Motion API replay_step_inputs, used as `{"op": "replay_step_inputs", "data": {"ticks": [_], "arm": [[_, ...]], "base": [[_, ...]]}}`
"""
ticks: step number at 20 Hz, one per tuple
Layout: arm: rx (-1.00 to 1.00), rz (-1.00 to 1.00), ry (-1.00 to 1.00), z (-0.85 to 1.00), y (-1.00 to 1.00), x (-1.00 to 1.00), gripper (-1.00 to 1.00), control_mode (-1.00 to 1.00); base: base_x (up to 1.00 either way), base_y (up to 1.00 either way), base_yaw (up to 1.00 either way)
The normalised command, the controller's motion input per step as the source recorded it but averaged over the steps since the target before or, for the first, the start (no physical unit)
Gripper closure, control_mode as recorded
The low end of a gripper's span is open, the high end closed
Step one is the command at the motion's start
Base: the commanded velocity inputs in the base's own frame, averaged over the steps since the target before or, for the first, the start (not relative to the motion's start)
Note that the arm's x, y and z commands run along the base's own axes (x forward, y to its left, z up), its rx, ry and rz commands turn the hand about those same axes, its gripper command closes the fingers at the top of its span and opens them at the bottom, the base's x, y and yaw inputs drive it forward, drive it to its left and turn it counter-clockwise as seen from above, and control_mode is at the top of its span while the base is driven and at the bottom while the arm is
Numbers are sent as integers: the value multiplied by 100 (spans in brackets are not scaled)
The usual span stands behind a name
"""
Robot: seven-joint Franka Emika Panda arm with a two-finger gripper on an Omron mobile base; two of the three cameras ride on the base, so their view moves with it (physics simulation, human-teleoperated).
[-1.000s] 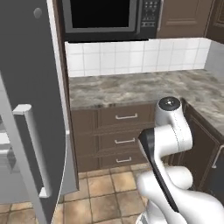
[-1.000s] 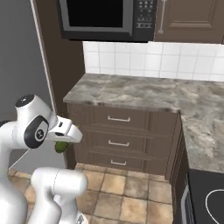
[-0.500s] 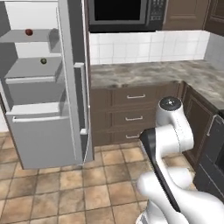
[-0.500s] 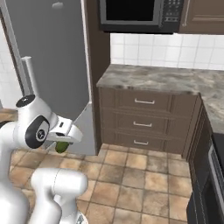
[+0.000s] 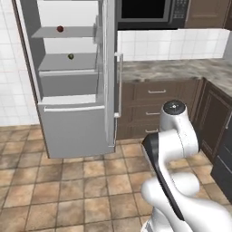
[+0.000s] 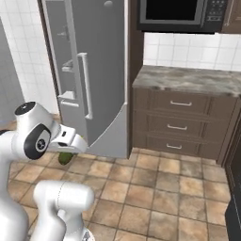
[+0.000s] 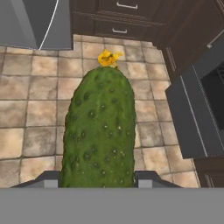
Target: Place the cucumber in the correct fridge rack based on whether it is a fruit or vegetable. Finally, close the fridge door.
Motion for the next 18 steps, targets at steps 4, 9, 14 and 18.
{"op": "replay_step_inputs", "data": {"ticks": [4, 9, 14, 18], "arm": [[0, 0, 0, 0, 0, 0, 100, 100], [0, 0, 0, 0, 0, 0, 100, 100], [0, 0, 0, 0, 0, 0, 100, 100], [0, 0, 0, 0, 0, 0, 100, 100]], "base": [[6, 100, 3], [30, 100, 0], [51, 100, 1], [92, 100, -14]]}}
